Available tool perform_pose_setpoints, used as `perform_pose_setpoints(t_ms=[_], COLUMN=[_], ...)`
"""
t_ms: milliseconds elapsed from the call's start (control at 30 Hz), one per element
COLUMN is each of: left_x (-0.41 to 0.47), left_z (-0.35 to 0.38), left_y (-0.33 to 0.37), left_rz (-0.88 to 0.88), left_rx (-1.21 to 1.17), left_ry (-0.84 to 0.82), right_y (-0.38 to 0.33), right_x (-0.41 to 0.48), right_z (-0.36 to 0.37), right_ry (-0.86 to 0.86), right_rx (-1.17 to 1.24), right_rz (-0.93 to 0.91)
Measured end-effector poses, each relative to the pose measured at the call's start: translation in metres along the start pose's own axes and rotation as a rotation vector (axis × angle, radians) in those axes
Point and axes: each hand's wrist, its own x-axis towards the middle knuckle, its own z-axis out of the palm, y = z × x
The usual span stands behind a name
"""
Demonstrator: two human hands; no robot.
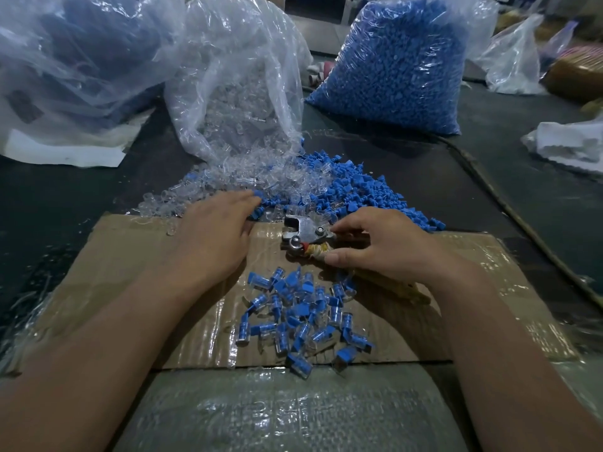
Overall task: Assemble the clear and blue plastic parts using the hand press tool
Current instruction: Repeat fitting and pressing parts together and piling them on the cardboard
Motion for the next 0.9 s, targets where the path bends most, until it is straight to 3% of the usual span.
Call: perform_pose_setpoints(t_ms=[133, 300, 433, 633, 900], left_x=[0.002, 0.000, 0.000, 0.001, 0.000], left_z=[-0.002, 0.001, 0.000, 0.000, -0.002], left_y=[0.000, -0.001, -0.001, -0.001, 0.001], left_rz=[-0.006, 0.005, 0.048, 0.052, 0.077], left_rx=[0.011, 0.022, -0.016, -0.001, -0.032], left_ry=[0.013, 0.024, 0.014, 0.012, -0.011], right_y=[0.001, 0.018, 0.027, 0.032, 0.024], right_x=[0.001, 0.005, 0.009, 0.012, 0.023], right_z=[0.000, -0.003, -0.002, 0.003, 0.013], right_ry=[0.092, 0.375, 0.476, 0.504, 0.353], right_rx=[0.043, 0.055, 0.066, 0.076, 0.000], right_rz=[0.021, 0.150, 0.245, 0.283, 0.165])
